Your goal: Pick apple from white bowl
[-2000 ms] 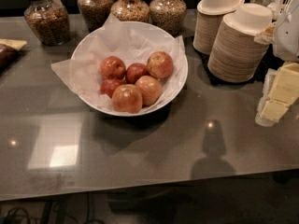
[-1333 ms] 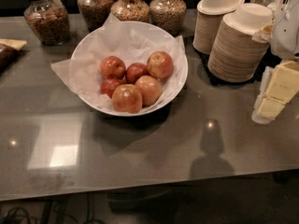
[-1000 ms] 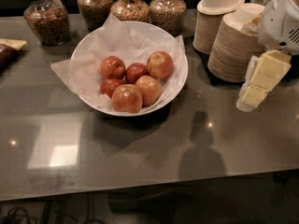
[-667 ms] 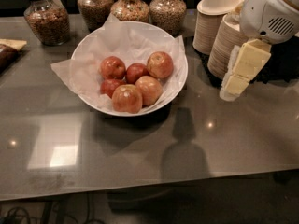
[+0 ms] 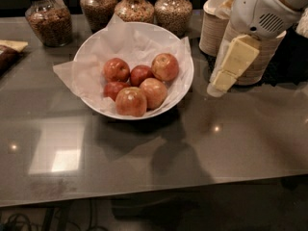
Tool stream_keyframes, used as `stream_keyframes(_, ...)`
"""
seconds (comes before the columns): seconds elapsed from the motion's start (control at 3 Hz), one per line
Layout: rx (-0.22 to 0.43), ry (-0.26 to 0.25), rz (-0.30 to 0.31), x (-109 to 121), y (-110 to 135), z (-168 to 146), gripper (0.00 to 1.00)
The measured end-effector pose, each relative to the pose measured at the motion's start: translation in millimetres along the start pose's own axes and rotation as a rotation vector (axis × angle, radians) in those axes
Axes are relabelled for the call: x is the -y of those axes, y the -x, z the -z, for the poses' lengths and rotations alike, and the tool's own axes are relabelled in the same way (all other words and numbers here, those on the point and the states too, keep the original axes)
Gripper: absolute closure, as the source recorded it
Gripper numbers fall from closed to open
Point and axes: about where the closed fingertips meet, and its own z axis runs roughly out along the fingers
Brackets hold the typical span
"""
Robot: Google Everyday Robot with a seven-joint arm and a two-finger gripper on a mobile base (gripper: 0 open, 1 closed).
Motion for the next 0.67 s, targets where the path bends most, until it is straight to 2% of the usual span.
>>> stream_keyframes(0.33,0.193,0.036,0.074,5.1,61.4,-4.3,0.00)
stream_keyframes(0.67,0.193,0.036,0.074,5.1,61.5,-4.3,0.00)
